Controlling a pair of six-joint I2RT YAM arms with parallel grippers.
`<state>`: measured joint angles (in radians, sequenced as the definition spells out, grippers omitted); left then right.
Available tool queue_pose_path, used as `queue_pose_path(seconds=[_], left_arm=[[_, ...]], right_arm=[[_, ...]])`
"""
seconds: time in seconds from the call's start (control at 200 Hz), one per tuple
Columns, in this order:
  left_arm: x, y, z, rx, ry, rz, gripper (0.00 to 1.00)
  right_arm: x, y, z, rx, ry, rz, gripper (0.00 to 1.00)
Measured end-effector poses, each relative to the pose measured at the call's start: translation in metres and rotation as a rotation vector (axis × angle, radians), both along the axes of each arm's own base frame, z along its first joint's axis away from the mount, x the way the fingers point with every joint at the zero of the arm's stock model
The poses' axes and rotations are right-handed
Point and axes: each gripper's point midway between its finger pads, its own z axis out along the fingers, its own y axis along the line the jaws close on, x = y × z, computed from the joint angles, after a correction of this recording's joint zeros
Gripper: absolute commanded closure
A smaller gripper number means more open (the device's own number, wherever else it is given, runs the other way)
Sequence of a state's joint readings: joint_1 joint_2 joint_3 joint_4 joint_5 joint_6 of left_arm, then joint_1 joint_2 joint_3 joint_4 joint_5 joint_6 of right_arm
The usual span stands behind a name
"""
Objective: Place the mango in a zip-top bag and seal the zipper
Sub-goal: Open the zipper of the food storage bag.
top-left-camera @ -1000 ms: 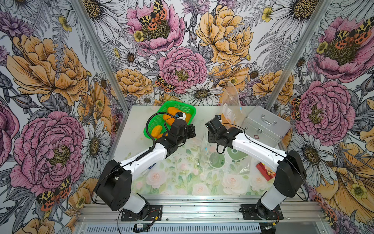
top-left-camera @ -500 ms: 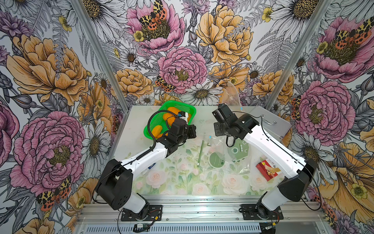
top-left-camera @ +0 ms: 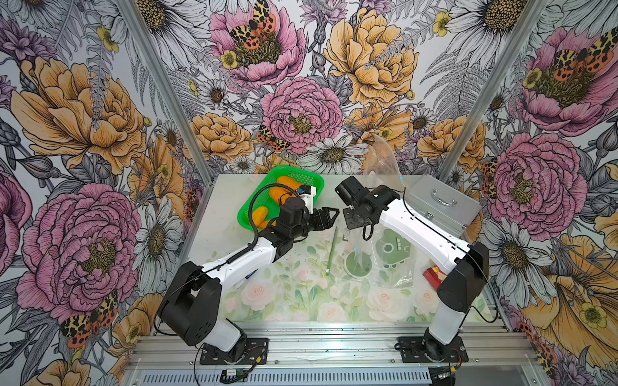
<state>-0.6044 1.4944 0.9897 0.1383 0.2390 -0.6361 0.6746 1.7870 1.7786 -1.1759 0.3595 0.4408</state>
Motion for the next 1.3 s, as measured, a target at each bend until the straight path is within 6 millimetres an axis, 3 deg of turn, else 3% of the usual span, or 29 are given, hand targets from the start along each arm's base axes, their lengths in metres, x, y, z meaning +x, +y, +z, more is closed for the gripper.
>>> queue_pose_path(seconds=[0.17, 0.325, 0.445, 0.555, 0.625, 0.756, 0.941, 1.111, 1.211, 1.296], left_arm=[[-0.001, -0.004, -0.003, -0.02, 0.021, -0.011, 0.18], [0.004, -0.008, -0.029, -0.009, 0.087, -0.006, 0.22], [0.007, -0.009, -0.048, 0.002, 0.138, 0.014, 0.39], [0.008, -0.005, -0.063, 0.021, 0.165, 0.04, 0.65], [0.009, 0.001, -0.073, 0.044, 0.173, 0.061, 0.76], [0.017, 0.019, -0.086, 0.115, 0.171, 0.116, 0.79], [0.026, 0.032, -0.099, 0.233, 0.14, 0.135, 0.66], [0.026, 0.033, -0.1, 0.28, 0.106, 0.102, 0.23], [0.023, 0.03, -0.095, 0.265, 0.103, 0.081, 0.08], [0.019, 0.028, -0.078, 0.235, 0.082, 0.068, 0.03]], right_arm=[[0.0, 0.004, 0.001, 0.018, 0.003, 0.016, 1.0], [0.0, 0.008, 0.001, 0.035, 0.004, 0.022, 1.0], [0.002, 0.009, 0.002, 0.042, 0.0, 0.023, 1.0], [0.003, 0.01, 0.003, 0.046, -0.008, 0.019, 1.0], [0.004, 0.008, 0.003, 0.04, -0.018, 0.013, 1.0], [0.0, 0.0, 0.005, 0.026, -0.03, -0.003, 1.0], [-0.001, -0.002, 0.01, 0.037, -0.045, -0.012, 1.0], [0.0, -0.002, 0.007, 0.031, -0.038, -0.015, 1.0], [0.006, 0.002, -0.001, 0.019, -0.026, -0.016, 1.0], [0.01, 0.006, -0.009, 0.009, -0.012, -0.015, 1.0]])
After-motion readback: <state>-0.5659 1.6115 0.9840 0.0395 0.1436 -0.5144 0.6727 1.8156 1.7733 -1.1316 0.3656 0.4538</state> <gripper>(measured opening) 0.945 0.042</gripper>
